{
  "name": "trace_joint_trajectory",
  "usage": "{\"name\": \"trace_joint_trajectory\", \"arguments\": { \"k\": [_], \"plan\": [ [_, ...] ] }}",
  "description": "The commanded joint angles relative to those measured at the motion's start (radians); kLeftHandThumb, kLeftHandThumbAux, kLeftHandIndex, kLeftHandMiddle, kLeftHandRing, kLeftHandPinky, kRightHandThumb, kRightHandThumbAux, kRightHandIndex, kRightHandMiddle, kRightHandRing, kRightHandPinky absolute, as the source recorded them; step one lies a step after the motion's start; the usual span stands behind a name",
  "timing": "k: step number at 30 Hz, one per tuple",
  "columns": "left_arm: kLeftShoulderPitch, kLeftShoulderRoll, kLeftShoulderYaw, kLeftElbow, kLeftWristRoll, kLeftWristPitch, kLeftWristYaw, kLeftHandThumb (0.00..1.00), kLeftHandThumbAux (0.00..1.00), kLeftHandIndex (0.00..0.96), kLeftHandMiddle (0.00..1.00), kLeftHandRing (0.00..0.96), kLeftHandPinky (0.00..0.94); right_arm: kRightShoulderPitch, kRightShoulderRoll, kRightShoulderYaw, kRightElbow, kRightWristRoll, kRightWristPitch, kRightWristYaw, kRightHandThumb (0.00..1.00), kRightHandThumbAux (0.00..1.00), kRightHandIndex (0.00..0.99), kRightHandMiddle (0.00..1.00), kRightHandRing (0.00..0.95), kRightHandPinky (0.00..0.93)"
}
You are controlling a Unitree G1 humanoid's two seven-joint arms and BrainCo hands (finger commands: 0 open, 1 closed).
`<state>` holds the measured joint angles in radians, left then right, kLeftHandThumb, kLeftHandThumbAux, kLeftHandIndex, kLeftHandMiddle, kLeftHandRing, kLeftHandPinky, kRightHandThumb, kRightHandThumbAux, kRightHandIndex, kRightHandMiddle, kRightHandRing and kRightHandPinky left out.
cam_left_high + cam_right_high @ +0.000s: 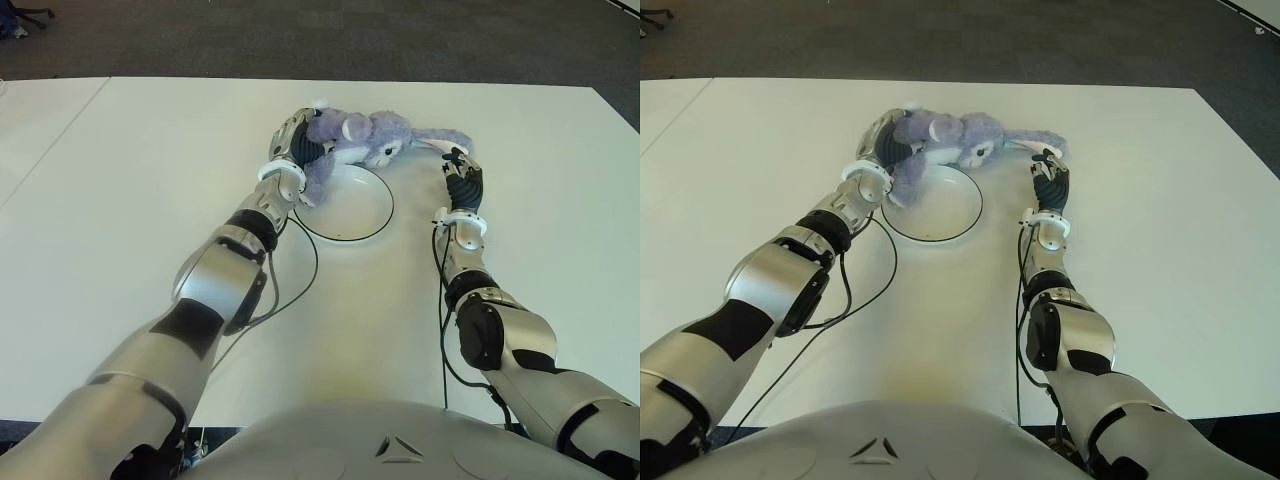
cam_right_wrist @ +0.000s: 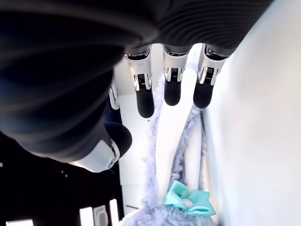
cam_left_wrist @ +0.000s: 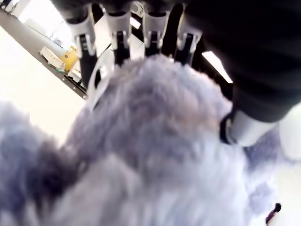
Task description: Put the doll into the plate.
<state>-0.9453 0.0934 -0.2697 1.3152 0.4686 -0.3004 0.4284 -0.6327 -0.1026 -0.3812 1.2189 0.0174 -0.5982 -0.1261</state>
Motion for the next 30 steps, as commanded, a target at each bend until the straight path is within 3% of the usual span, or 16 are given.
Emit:
{"name": "trace_joint_trajectory", "arguments": {
  "k": [1,5,10,16,21,27,30],
  "plan": [
    [0.053,0.006,0.02,0.04,-0.008,-0.06,0.03,0.722,0.687,0.426,0.311,0.349,0.414,0.209,0.091,-0.027,0.141,0.029,0.111,0.017,0.722,0.722,0.413,0.146,0.165,0.239],
    [0.051,0.002,0.021,0.046,0.005,-0.044,0.054,0.727,0.681,0.43,0.384,0.424,0.445,0.211,0.09,-0.029,0.141,0.028,0.108,0.02,0.722,0.723,0.413,0.15,0.181,0.237],
    [0.049,0.002,0.012,0.053,0.018,-0.005,0.053,0.724,0.681,0.43,0.415,0.444,0.426,0.21,0.092,-0.033,0.141,0.026,0.11,0.016,0.722,0.723,0.413,0.151,0.175,0.239],
    [0.047,0.007,-0.02,0.059,0.053,0.039,0.057,0.717,0.682,0.429,0.412,0.411,0.372,0.211,0.094,-0.036,0.141,0.024,0.108,0.019,0.726,0.724,0.413,0.144,0.187,0.287],
    [0.043,0.015,-0.059,0.065,0.1,0.093,0.074,0.714,0.683,0.428,0.4,0.373,0.341,0.213,0.095,-0.033,0.141,0.02,0.11,0.014,0.723,0.724,0.413,0.145,0.172,0.208],
    [0.036,0.02,-0.108,0.068,0.149,0.158,0.083,0.717,0.682,0.428,0.375,0.355,0.351,0.212,0.096,-0.038,0.141,0.024,0.109,0.015,0.727,0.723,0.413,0.143,0.185,0.298],
    [0.033,0.023,-0.133,0.07,0.172,0.188,0.066,0.714,0.683,0.427,0.353,0.331,0.322,0.213,0.096,-0.039,0.14,0.023,0.107,0.012,0.727,0.723,0.414,0.143,0.186,0.283]
  ]
}}
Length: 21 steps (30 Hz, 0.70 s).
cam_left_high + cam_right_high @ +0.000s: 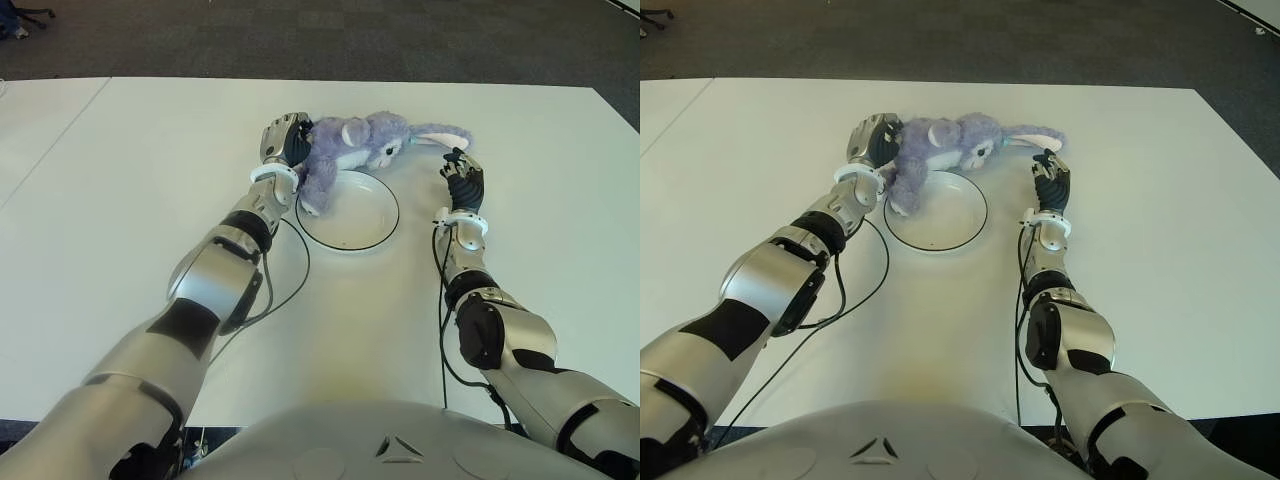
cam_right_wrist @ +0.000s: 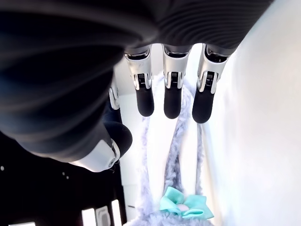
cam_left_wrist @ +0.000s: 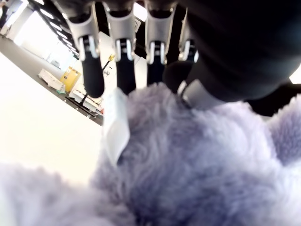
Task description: Put the doll into the plate.
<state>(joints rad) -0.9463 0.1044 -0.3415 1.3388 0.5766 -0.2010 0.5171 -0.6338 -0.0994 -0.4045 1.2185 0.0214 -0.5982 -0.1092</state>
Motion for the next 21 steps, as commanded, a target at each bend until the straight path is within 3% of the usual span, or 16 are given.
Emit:
{"name": "trace_joint_trajectory", "arguments": {
  "k": [1,8,12,13,15,16,21],
  "plan": [
    [0.033,0.013,-0.068,0.047,0.071,0.098,-0.031,0.709,0.684,0.425,0.314,0.282,0.253,0.214,0.093,-0.016,0.141,0.019,0.107,-0.005,0.725,0.722,0.414,0.143,0.173,0.232],
    [0.023,0.013,-0.093,0.049,0.084,0.154,-0.093,0.696,0.691,0.419,0.233,0.207,0.184,0.214,0.096,-0.022,0.14,0.024,0.106,0.004,0.721,0.722,0.414,0.144,0.143,0.186],
    [0.02,0.011,-0.09,0.047,0.071,0.16,-0.113,0.685,0.701,0.408,0.164,0.145,0.118,0.215,0.096,-0.021,0.139,0.02,0.098,0.006,0.727,0.723,0.414,0.147,0.169,0.316],
    [0.019,0.01,-0.089,0.046,0.068,0.16,-0.118,0.477,0.509,0.237,0.126,0.109,0.078,0.216,0.095,-0.02,0.139,0.019,0.098,0.006,0.728,0.723,0.414,0.148,0.176,0.32],
    [0.017,0.007,-0.086,0.044,0.064,0.161,-0.125,0.397,0.438,0.121,0.043,0.014,0.009,0.216,0.095,-0.019,0.14,0.017,0.099,0.007,0.728,0.723,0.414,0.145,0.177,0.306],
    [0.015,0.004,-0.085,0.042,0.062,0.162,-0.127,0.378,0.404,0.035,0.01,0.003,0.002,0.215,0.095,-0.018,0.14,0.016,0.1,0.007,0.726,0.723,0.414,0.144,0.171,0.246],
    [0.001,-0.004,-0.08,0.034,0.054,0.162,-0.136,0.354,0.37,0.0,0.0,0.0,0.0,0.215,0.095,-0.023,0.139,0.022,0.104,0.012,0.723,0.722,0.414,0.14,0.161,0.222]
  ]
}}
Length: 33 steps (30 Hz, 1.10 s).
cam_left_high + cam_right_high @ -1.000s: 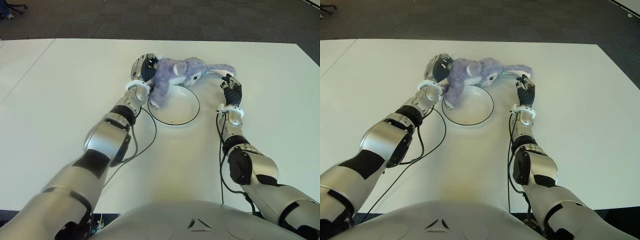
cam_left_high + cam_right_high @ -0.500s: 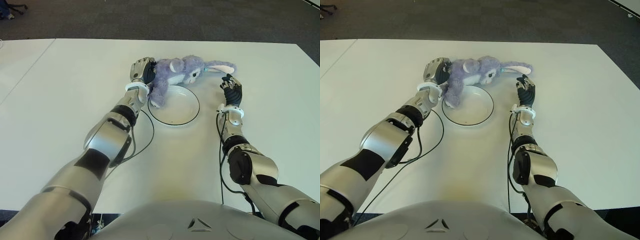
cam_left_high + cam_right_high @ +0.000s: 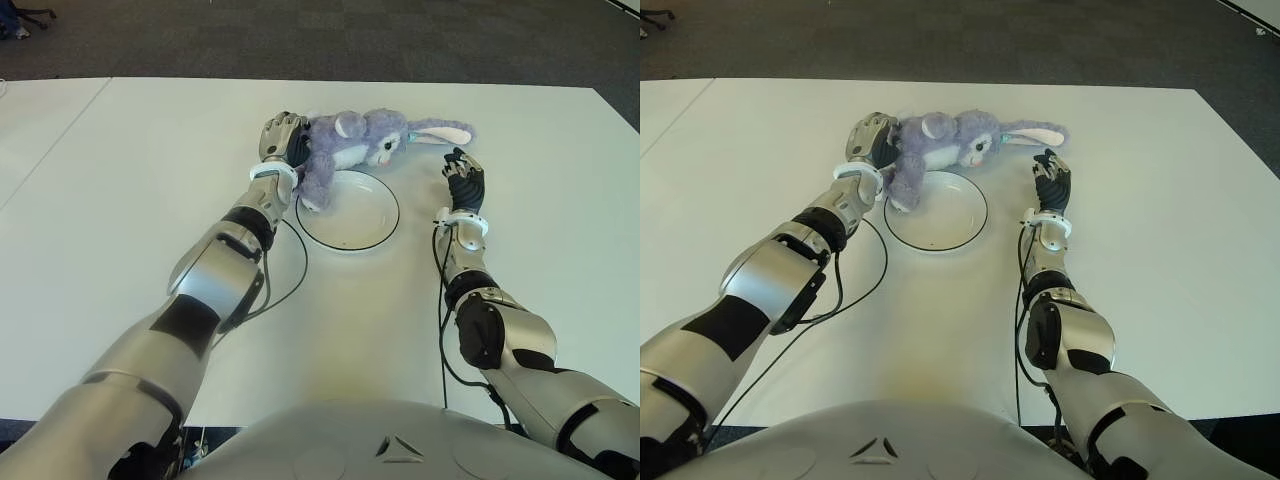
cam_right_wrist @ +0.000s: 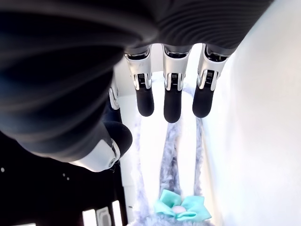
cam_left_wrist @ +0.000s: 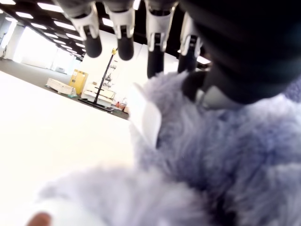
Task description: Put the doll into the plate.
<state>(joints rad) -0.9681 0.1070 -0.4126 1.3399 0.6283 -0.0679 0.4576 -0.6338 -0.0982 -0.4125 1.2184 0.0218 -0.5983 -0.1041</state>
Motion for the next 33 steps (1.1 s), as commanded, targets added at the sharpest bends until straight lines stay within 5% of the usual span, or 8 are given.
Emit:
{"name": "trace_joint_trajectory", "arguments": {
  "k": [1,12,26,33],
  "plan": [
    [0.022,-0.006,-0.008,0.033,0.002,0.027,-0.078,0.345,0.361,0.0,0.0,0.0,0.0,0.215,0.094,-0.016,0.14,0.022,0.105,0.006,0.723,0.722,0.414,0.138,0.158,0.215],
    [0.003,0.003,-0.023,0.022,0.019,-0.046,-0.015,0.283,0.294,0.0,0.0,0.0,0.0,0.213,0.095,-0.021,0.14,0.025,0.103,0.009,0.729,0.723,0.414,0.125,0.169,0.287],
    [-0.015,0.0,-0.013,0.014,0.009,-0.099,0.01,0.297,0.281,0.0,0.0,0.0,0.0,0.214,0.094,-0.006,0.141,0.007,0.108,-0.01,0.72,0.723,0.415,0.153,0.119,0.117],
    [-0.018,0.0,-0.008,0.014,0.007,-0.11,0.016,0.296,0.303,0.0,0.0,0.0,0.0,0.216,0.094,0.002,0.141,-0.002,0.104,-0.018,0.718,0.724,0.415,0.16,0.101,0.107]
  ]
}}
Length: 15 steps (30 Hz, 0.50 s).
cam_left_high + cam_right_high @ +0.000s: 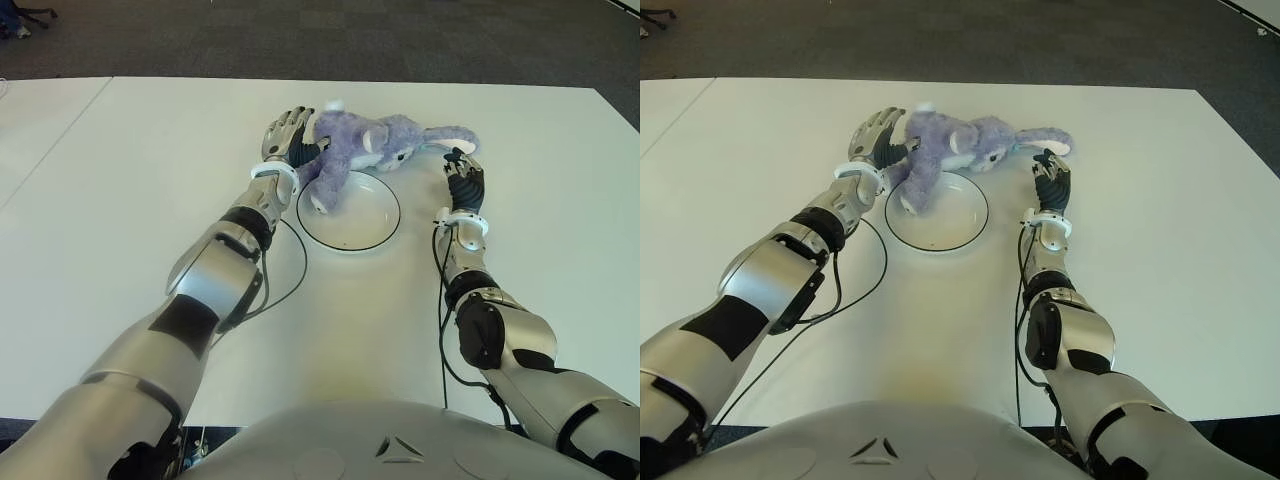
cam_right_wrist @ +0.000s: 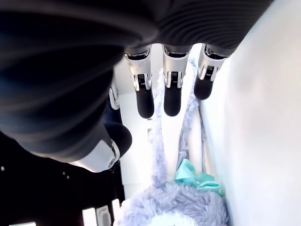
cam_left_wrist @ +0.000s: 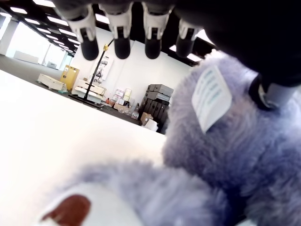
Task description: Put the doll into the plate.
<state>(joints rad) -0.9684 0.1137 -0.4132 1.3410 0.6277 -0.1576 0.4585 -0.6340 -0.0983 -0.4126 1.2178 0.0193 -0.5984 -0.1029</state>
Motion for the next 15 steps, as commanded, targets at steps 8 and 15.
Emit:
{"name": "trace_joint_trajectory", "arguments": {
  "k": [8,15],
  "plan": [
    [-0.02,-0.008,-0.003,0.012,0.004,-0.033,0.023,0.293,0.333,0.0,0.0,0.0,0.0,0.217,0.097,0.005,0.142,-0.003,0.105,-0.033,0.716,0.724,0.416,0.146,0.063,0.056],
    [-0.023,-0.016,0.014,0.012,-0.014,-0.041,0.012,0.302,0.354,0.0,0.0,0.0,0.0,0.22,0.101,0.007,0.142,-0.004,0.097,-0.034,0.716,0.723,0.416,0.151,0.069,0.065]
  ]
}}
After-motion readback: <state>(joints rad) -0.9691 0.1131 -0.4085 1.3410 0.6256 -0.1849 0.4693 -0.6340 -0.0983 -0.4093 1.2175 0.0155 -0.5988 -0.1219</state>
